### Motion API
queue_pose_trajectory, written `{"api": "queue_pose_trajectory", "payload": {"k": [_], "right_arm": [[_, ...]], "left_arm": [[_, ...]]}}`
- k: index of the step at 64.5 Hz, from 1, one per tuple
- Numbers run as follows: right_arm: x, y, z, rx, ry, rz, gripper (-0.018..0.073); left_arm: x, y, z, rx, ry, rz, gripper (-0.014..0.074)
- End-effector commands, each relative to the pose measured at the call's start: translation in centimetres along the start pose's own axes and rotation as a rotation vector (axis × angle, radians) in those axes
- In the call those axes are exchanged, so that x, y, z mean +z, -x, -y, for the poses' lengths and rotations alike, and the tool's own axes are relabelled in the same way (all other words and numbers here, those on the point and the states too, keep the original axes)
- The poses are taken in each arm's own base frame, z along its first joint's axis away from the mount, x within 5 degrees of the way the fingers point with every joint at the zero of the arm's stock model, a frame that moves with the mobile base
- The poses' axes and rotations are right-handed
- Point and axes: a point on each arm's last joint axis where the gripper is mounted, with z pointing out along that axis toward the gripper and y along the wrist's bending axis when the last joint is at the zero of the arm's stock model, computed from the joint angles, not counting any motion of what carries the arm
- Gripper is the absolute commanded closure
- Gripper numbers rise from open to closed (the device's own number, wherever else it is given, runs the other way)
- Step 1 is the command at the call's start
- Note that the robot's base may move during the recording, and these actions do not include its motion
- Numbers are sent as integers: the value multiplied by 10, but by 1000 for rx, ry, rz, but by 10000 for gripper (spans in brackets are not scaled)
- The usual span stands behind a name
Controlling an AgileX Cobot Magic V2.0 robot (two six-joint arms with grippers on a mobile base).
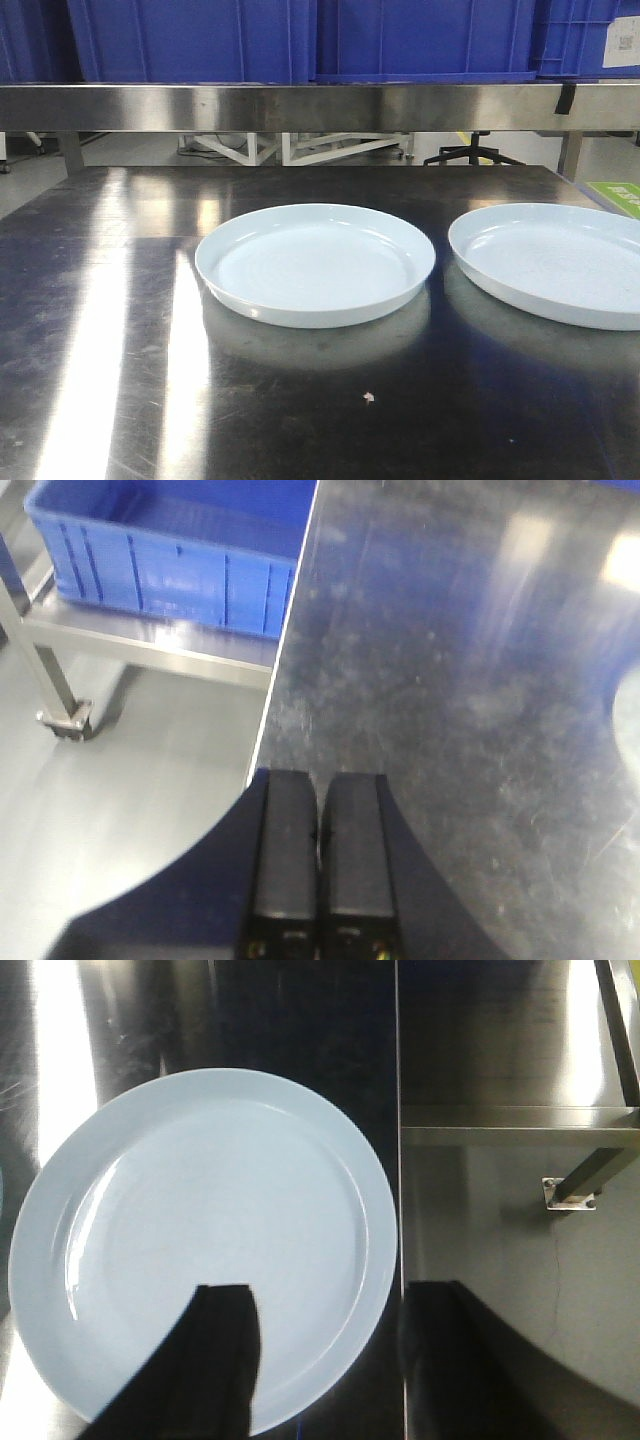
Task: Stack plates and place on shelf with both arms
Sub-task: 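Open the left gripper and raise it away from the plate, then grasp the rim of the other white plate with the right gripper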
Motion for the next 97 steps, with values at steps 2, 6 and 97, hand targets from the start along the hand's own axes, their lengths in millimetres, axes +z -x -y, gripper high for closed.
{"api": "queue_pose_trajectory", "payload": {"k": [2,6,97], "right_arm": [[-8,16,0,-9,5,99,331],[-8,16,0,-9,4,94,513],[58,8,20,40,-71,-62,122]], "left_arm": [[-4,15,3,-11,-16,94,510],[-4,15,3,-11,-16,94,510],[-4,15,3,-11,-15,92,510]]}}
